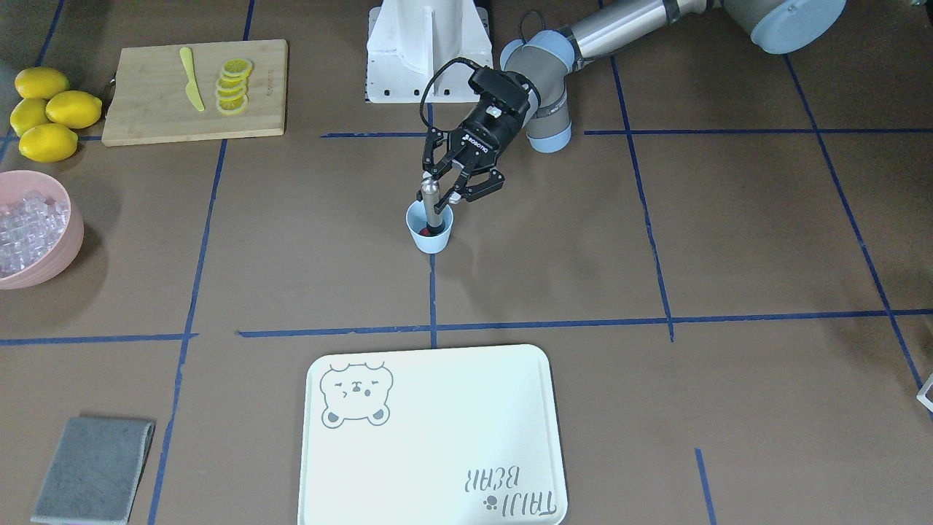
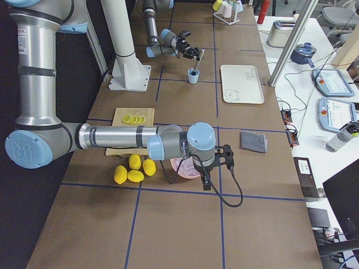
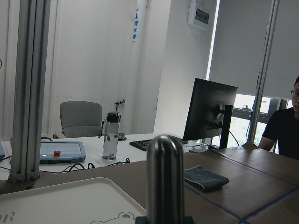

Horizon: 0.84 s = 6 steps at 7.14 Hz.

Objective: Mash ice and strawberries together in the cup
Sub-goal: 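Press the metal pestle down on the strawberry and ice with the left gripper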

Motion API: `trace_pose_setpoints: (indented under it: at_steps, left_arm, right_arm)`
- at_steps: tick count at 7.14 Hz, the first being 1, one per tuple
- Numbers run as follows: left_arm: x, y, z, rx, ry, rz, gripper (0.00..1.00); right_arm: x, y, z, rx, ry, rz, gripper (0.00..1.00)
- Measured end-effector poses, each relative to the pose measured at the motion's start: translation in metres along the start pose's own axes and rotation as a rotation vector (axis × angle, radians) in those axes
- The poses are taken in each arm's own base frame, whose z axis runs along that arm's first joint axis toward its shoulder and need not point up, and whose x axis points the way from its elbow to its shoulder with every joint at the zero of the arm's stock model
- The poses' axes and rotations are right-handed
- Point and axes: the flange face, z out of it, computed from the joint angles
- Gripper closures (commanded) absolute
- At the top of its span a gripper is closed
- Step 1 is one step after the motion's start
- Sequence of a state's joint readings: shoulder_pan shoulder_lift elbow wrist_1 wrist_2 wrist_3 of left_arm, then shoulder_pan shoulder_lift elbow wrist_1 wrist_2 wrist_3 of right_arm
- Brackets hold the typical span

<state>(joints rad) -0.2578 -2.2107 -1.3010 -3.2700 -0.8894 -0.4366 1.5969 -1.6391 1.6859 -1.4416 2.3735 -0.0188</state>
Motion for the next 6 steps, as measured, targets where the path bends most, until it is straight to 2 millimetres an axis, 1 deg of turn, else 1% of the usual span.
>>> trace_pose_setpoints:
  at_steps: [3,4,6]
  left_arm:
    - [0.003,-0.001,0.000,0.004,-0.007,-0.003,1.00]
    - [0.006,-0.005,0.002,0.011,-0.005,-0.010,1.00]
    - [0.014,-0.024,0.003,0.040,0.006,-0.026,1.00]
  right_arm:
    - [0.002,0.003,0.002,-0.003,0.000,-0.002,0.00]
    - [0.002,0.003,0.002,-0.004,0.000,-0.003,0.00]
    - [0.002,0.005,0.002,-0.005,0.000,-0.003,0.00]
